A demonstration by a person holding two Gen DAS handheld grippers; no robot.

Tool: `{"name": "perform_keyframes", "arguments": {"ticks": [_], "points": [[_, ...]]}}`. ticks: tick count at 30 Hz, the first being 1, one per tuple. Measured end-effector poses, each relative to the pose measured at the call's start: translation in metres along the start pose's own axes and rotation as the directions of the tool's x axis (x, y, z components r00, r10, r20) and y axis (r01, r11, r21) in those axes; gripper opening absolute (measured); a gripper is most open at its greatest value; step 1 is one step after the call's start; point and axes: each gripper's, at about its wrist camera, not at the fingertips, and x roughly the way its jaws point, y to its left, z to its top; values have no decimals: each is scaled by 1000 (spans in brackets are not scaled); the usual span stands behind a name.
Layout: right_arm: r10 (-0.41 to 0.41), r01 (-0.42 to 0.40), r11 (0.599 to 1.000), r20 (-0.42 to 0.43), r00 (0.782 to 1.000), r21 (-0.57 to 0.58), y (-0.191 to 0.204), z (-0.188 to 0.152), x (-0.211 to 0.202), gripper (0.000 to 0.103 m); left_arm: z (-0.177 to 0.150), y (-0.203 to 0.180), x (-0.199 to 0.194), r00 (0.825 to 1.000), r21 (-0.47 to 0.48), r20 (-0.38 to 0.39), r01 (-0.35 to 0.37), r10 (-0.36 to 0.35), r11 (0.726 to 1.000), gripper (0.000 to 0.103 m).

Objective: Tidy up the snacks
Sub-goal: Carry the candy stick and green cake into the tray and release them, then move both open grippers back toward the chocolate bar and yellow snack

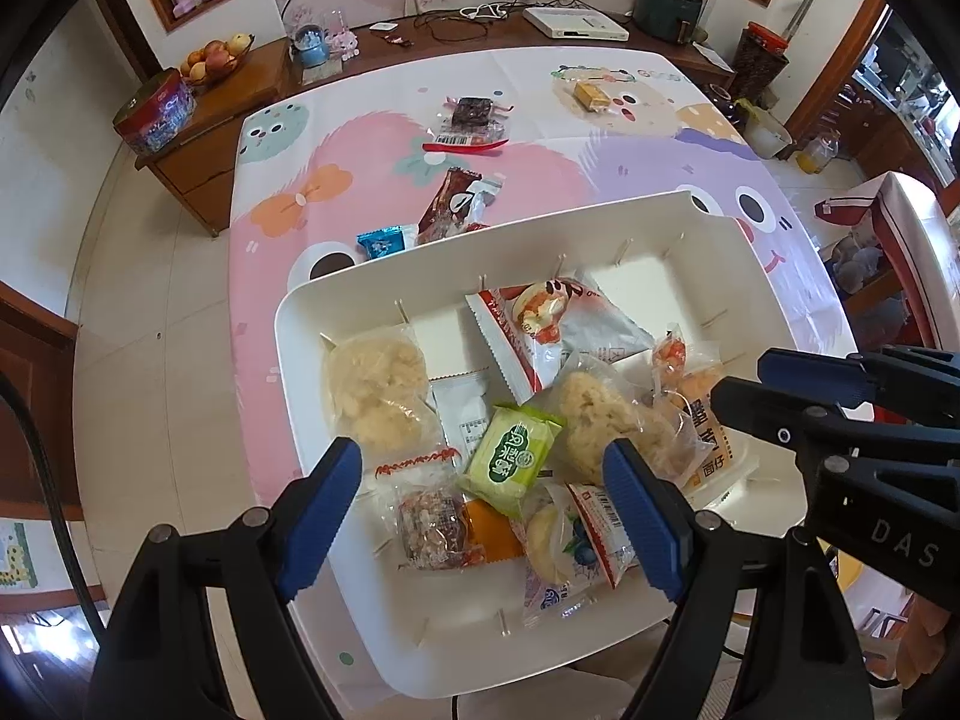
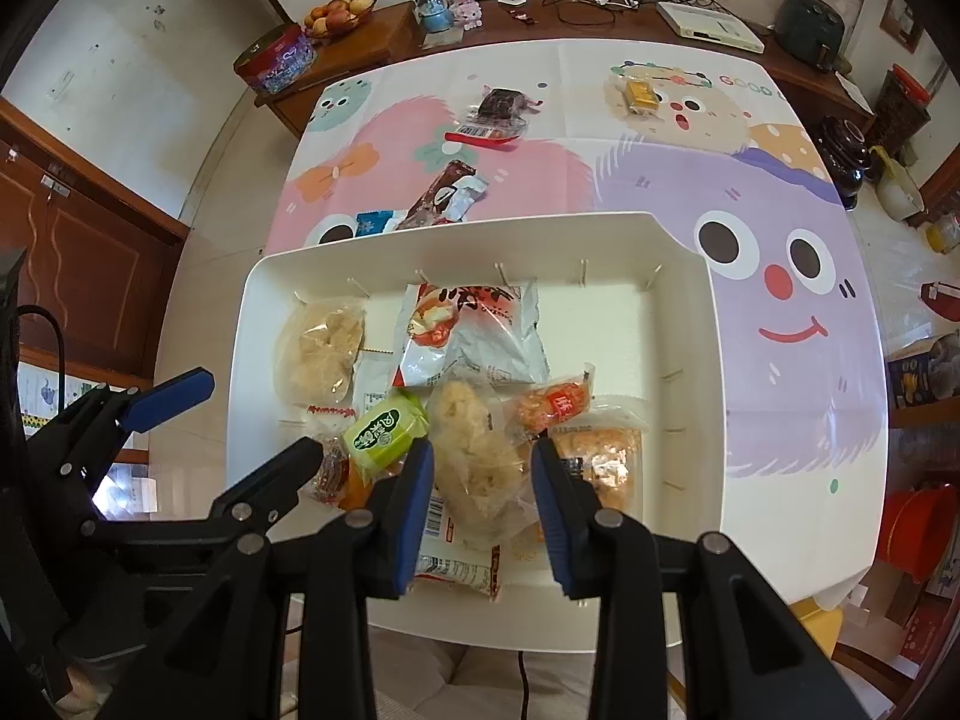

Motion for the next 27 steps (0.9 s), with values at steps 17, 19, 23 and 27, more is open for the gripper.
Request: {"name": "perform_keyframes", "arguments": {"ticks": [17,19,23,27], "points": [[-18,19,1000,28,999,-8,-23,23,-8,34,43,12,0,999,-54,28,-17,19,998,82],[-30,30,999,46,998,-11,-28,34,-13,34,59,15,-3,998,-58,47,-29,32,998,82],[-49,51,999,97,994,-12,-41,62,-26,34,94,24,-13,994,-61,93,-55,60,997,82],[-78,82,996,163,983,-19,-52,95,-45,34,131,34,-23,988,-73,132,-67,76,995,82]]}}
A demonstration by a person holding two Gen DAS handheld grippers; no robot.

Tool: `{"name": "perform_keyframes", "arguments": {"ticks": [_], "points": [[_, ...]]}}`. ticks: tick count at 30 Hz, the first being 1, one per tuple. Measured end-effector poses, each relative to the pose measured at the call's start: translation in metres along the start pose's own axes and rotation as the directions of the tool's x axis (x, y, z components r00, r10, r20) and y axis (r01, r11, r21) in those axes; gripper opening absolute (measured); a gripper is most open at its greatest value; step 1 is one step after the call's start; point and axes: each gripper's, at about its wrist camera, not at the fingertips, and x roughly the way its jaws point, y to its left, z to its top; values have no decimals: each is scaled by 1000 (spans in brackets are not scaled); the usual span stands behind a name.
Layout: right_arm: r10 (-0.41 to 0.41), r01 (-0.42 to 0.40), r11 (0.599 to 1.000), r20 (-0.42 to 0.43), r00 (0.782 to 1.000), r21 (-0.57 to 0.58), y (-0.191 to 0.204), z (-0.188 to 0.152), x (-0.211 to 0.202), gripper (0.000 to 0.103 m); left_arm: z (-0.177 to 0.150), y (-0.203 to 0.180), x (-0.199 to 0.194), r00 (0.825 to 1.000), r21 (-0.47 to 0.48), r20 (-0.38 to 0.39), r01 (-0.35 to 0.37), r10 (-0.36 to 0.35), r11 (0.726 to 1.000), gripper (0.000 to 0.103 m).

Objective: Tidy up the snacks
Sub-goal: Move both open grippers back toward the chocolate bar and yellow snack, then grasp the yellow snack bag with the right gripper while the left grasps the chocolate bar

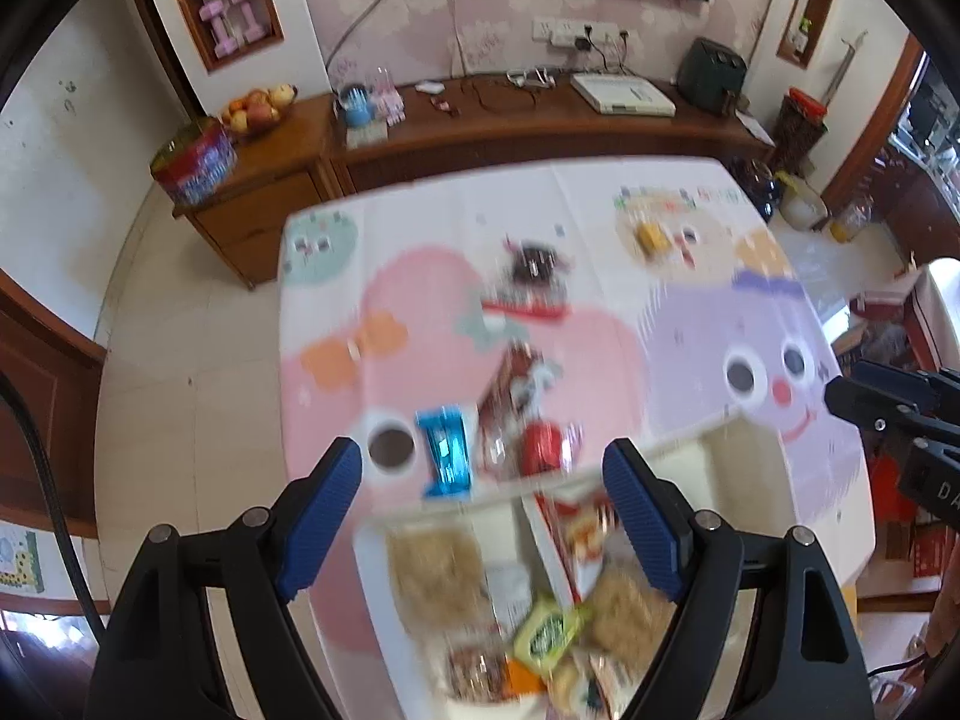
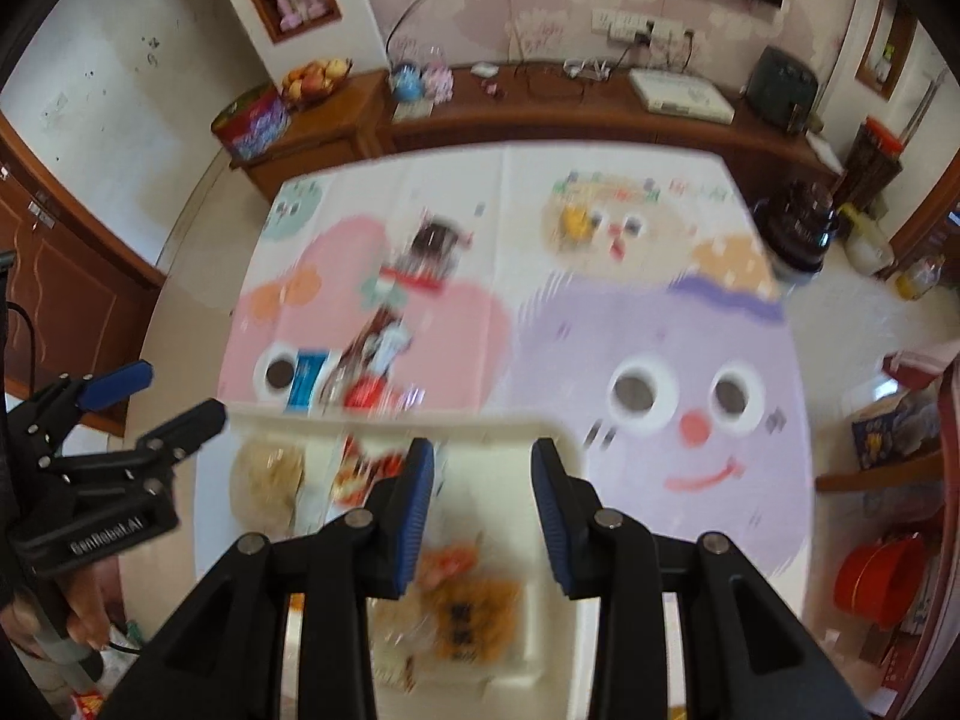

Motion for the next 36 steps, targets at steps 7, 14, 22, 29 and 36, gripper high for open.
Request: {"name": "perform_keyframes", "arguments": {"ticks": [7,14,22,29,36], "points": [[-37,37,999,92,995,3,-26,65,-10,34,73,1,7,999,16,35,12,-12,1000,87],[-58,54,998,101,993,40,-55,129,24,35,131,-17,72,999,58,-10,-35,36,998,88],[-12,13,996,-14,1000,94,-84,165,118,35,147,-32,189,982,39,-186,-11,18,999,88],[57,-40,987,-108,993,154,-98,170,190,35,148,-43,256,962,-7,-275,7,-9,1000,87],[49,-18,982,-159,986,188,-106,174,235,35,149,-52,284,958,-3,-286,9,-9,1000,87]]}}
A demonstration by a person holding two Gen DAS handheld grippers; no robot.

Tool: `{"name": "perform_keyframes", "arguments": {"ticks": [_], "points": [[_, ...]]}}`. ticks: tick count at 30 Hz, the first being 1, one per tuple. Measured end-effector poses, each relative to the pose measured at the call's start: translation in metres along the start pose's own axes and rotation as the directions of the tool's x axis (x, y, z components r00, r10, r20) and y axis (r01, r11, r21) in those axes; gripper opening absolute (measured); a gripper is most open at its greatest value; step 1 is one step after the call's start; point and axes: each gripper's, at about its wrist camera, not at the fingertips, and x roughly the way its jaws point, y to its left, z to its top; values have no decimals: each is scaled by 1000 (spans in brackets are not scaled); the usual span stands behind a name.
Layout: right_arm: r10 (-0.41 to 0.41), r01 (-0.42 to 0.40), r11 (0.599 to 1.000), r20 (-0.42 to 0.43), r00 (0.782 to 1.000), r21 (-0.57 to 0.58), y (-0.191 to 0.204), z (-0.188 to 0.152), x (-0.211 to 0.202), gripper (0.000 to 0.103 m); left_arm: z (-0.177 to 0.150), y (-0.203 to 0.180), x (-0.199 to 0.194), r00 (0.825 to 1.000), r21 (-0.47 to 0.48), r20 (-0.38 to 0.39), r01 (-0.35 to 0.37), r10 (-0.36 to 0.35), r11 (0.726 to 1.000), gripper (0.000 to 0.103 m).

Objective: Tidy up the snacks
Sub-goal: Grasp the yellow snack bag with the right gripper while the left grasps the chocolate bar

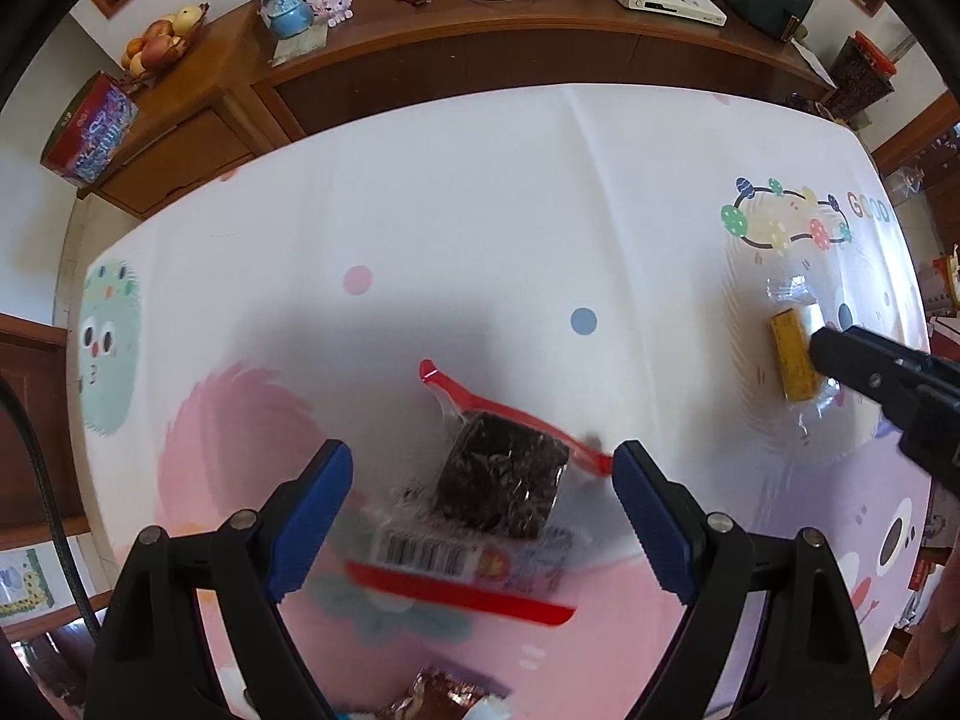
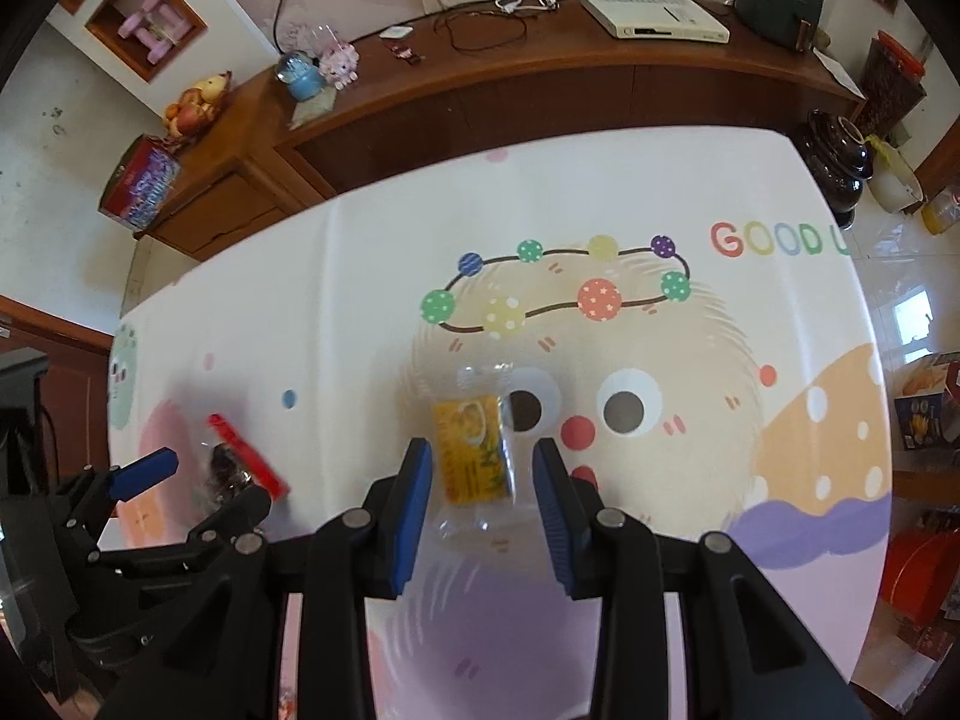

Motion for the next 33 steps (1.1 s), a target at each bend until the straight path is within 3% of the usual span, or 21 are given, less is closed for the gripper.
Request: {"name": "perform_keyframes", "arguments": {"ticks": [4,10,15,19,28,33], "points": [[-11,10,1000,-24,1000,-22,7,0,14,35,1,1,12,1000,-1,-12,-17,17,1000,87],[-47,46,997,-18,999,-67,19,-4,22,36,0,8,13,1000,-4,7,13,-13,1000,86],[-89,88,990,-3,996,-106,26,-8,23,27,-4,6,7,999,40,36,21,-22,999,62],[-75,74,992,-7,997,-98,23,-11,21,26,-9,5,1,998,26,49,39,-40,999,50],[-30,28,994,-17,999,-105,27,-27,12,26,-23,18,-12,997,-33,50,68,-67,997,47],[3,-3,994,4,1000,-113,29,-39,-7,26,-34,23,-41,993,-47,82,92,-88,995,47]]}}
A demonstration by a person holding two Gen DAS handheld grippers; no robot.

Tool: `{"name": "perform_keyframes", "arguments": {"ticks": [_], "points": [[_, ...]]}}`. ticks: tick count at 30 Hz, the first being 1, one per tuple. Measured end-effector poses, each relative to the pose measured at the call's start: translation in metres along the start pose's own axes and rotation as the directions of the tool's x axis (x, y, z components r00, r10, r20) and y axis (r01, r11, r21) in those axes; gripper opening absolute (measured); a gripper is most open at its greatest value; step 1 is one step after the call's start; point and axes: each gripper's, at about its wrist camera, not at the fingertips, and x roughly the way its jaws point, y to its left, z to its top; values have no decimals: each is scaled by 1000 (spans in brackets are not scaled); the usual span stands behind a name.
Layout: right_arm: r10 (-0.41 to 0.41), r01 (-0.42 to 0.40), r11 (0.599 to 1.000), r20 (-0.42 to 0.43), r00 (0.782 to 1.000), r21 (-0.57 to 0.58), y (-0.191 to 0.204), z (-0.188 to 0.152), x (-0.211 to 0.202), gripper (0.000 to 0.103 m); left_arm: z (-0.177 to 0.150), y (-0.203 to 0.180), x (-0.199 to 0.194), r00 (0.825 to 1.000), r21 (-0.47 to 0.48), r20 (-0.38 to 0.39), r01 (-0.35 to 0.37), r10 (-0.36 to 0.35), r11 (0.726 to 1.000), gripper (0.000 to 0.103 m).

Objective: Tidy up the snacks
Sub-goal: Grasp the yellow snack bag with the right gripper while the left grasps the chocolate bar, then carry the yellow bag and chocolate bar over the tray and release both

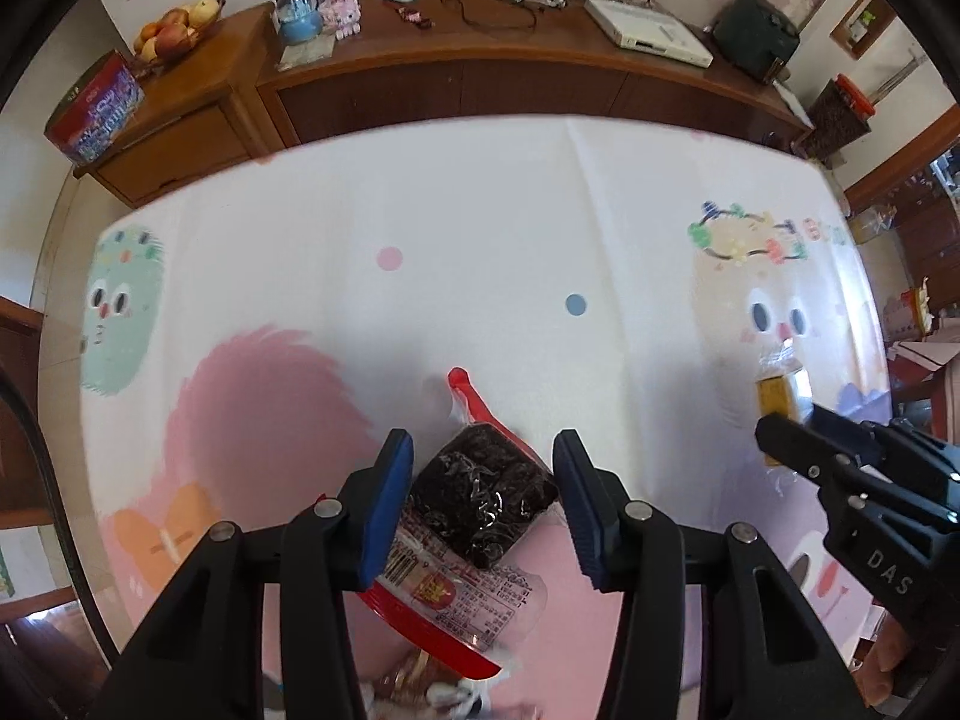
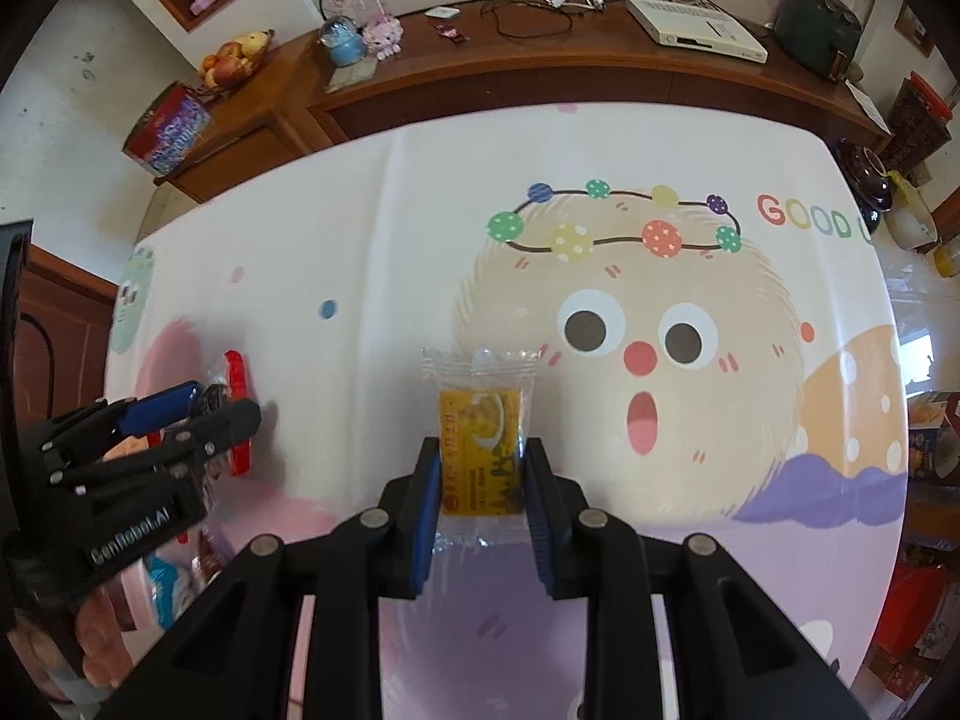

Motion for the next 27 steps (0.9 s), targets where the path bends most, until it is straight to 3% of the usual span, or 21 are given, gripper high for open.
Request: {"name": "perform_keyframes", "arguments": {"ticks": [11,19,27], "points": [[93,-90,995,93,991,-38,21,-38,-79,26,-50,-9,-124,992,106,122,16,-29,994,47],[168,-154,983,155,973,-103,56,-102,-150,26,-127,-11,-205,978,154,201,20,-51,988,47],[198,-172,972,165,966,-161,91,-175,-195,26,-196,-7,-244,962,122,270,2,-35,992,47]]}}
